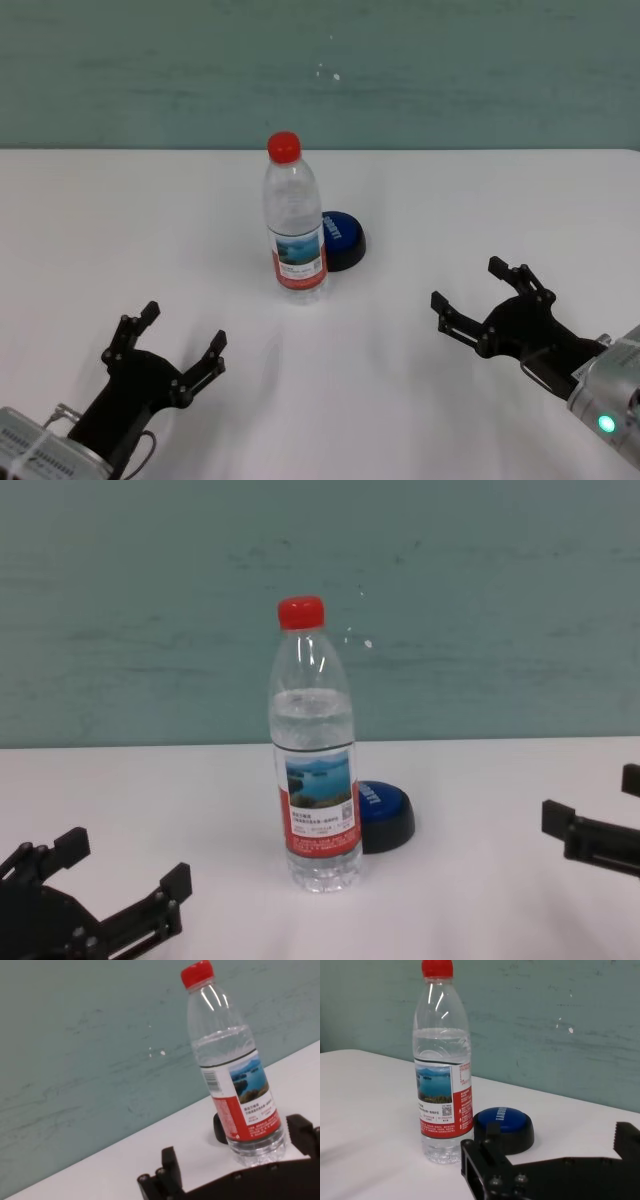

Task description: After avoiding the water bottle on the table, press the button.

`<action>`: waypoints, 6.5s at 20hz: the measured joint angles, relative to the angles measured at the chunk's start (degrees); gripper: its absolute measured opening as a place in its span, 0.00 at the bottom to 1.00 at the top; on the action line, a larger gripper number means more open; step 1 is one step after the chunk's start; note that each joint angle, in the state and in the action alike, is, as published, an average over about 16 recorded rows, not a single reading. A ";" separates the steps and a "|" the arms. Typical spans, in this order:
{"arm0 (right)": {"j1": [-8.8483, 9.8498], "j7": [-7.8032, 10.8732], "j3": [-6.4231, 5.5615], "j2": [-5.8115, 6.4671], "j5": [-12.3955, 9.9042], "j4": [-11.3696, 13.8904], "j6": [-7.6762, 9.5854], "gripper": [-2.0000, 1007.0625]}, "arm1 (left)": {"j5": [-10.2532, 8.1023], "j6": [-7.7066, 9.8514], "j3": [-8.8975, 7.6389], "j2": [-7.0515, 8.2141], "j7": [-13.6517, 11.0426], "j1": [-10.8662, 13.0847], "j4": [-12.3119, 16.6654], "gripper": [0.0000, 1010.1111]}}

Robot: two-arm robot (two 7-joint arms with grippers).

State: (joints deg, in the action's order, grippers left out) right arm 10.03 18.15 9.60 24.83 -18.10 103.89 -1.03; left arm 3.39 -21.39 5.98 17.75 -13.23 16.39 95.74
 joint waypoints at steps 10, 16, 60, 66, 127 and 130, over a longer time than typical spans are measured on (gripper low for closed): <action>-3.66 0.18 0.25 -0.89 -0.08 -3.53 0.26 1.00 | 0.00 0.00 0.00 0.00 0.00 0.00 0.00 0.99; -8.95 0.90 0.54 -1.42 -0.32 -7.70 0.71 1.00 | 0.00 0.00 0.00 0.00 0.00 0.00 0.00 0.99; -40.67 8.67 12.64 -10.09 1.74 -41.89 -2.02 1.00 | 0.00 0.00 0.00 0.00 0.00 0.00 0.00 0.99; -41.78 9.12 13.18 -11.06 2.21 -44.89 -2.75 1.00 | 0.00 0.00 0.00 0.00 0.00 0.00 0.00 0.99; -43.21 10.29 12.13 -13.02 4.19 -46.92 -4.25 1.00 | 0.00 0.00 0.00 0.00 0.00 0.00 0.00 0.99; -42.01 9.78 11.76 -12.01 3.60 -44.55 -3.72 1.00 | 0.00 0.00 0.00 0.00 0.00 0.00 0.00 0.99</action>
State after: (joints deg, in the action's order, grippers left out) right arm -31.98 27.93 21.36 12.82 -14.50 59.34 -4.75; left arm 3.39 -21.39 5.98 17.75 -13.23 16.39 95.74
